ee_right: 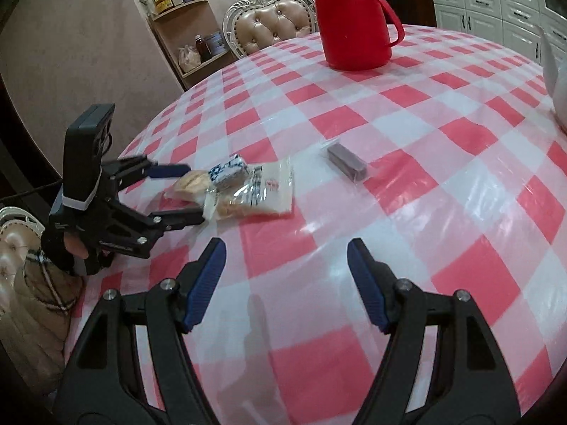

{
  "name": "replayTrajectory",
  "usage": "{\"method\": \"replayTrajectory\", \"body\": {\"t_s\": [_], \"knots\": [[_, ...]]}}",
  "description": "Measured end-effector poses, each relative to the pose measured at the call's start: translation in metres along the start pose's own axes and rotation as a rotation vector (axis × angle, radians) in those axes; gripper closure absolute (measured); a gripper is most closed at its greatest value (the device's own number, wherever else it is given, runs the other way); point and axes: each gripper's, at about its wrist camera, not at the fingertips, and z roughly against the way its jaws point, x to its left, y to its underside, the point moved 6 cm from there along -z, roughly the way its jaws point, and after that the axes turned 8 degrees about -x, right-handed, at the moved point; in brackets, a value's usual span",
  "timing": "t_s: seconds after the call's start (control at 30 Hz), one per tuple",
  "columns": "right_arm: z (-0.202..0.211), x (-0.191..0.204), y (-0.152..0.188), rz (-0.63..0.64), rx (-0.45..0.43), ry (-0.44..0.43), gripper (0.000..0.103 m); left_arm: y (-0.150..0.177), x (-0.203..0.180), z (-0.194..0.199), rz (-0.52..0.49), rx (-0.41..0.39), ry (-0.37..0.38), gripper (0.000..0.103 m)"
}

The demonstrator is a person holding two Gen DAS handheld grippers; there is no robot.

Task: Organize snacks
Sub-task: 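Grasp the cracker packet with the left gripper while the right gripper grasps the blue-white candy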

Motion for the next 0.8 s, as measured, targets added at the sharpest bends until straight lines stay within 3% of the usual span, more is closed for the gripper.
{"method": "replayTrajectory", "body": {"t_s": [0.03, 0.07, 0.17, 0.4, 0.53, 0.57, 0.6, 0.67, 0.8], "knots": [[-0.003, 0.0, -0.004, 0.001, -0.006, -0.002, 0.029, 0.001, 0.001, 0.003, 0.004, 0.0, -0.013, 0.056], [-0.007, 0.003, -0.01, 0.007, -0.02, -0.006, 0.029, 0.003, 0.002, 0.007, 0.01, 0.003, -0.035, 0.065], [-0.023, 0.018, -0.025, 0.025, -0.042, -0.034, 0.029, 0.009, 0.002, 0.02, 0.061, 0.015, -0.032, 0.075], [-0.068, 0.039, -0.042, 0.095, -0.02, -0.005, 0.029, 0.007, -0.006, 0.034, 0.094, -0.065, 0.074, 0.072], [-0.085, 0.05, -0.047, 0.122, -0.001, -0.006, 0.029, 0.006, -0.009, 0.031, 0.078, -0.069, 0.042, 0.049], [-0.09, 0.054, -0.045, 0.153, 0.013, 0.011, 0.033, 0.006, -0.009, 0.031, 0.078, -0.071, 0.04, 0.048], [-0.091, 0.057, -0.045, 0.176, 0.018, 0.023, 0.046, 0.006, -0.01, 0.03, 0.077, -0.071, 0.04, 0.048], [-0.09, 0.056, -0.043, 0.192, 0.015, 0.066, 0.064, 0.006, -0.009, 0.029, 0.079, -0.082, 0.035, 0.048], [-0.074, 0.05, -0.034, 0.242, 0.014, 0.114, 0.064, 0.006, -0.004, 0.023, 0.126, -0.088, 0.025, 0.04]]}}
